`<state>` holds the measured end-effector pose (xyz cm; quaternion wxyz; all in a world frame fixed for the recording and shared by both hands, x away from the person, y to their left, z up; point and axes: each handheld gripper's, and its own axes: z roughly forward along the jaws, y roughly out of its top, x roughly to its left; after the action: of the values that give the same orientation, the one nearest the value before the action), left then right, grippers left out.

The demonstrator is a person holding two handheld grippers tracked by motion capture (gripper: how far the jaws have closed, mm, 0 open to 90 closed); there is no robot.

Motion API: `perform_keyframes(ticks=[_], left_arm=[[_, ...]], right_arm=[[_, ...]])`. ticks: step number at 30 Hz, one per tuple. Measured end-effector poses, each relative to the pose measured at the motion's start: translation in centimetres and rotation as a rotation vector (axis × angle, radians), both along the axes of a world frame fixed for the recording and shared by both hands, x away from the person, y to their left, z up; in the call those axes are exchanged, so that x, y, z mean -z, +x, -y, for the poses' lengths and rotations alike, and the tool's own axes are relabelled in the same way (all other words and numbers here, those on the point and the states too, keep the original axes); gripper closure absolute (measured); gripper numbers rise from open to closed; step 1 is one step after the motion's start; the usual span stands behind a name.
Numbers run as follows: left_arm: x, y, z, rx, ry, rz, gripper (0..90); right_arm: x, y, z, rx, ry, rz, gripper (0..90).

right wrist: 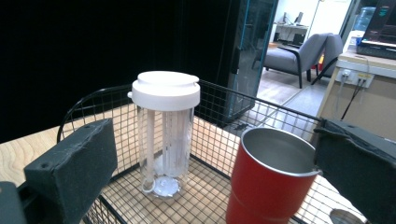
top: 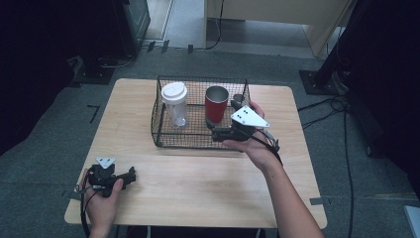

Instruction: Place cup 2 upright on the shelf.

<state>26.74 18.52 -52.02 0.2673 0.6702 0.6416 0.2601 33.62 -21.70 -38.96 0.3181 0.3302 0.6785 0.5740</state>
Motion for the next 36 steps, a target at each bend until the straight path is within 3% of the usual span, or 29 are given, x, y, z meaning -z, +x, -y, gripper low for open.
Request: perform_keyframes(ticks=[36], left_arm=[[0.0, 0.0, 0.0, 0.001, 0.001, -0.002, 0.1]], right_arm=[[4.0, -5.0, 7.7, 0.12, 0.026, -0.037, 0.2]])
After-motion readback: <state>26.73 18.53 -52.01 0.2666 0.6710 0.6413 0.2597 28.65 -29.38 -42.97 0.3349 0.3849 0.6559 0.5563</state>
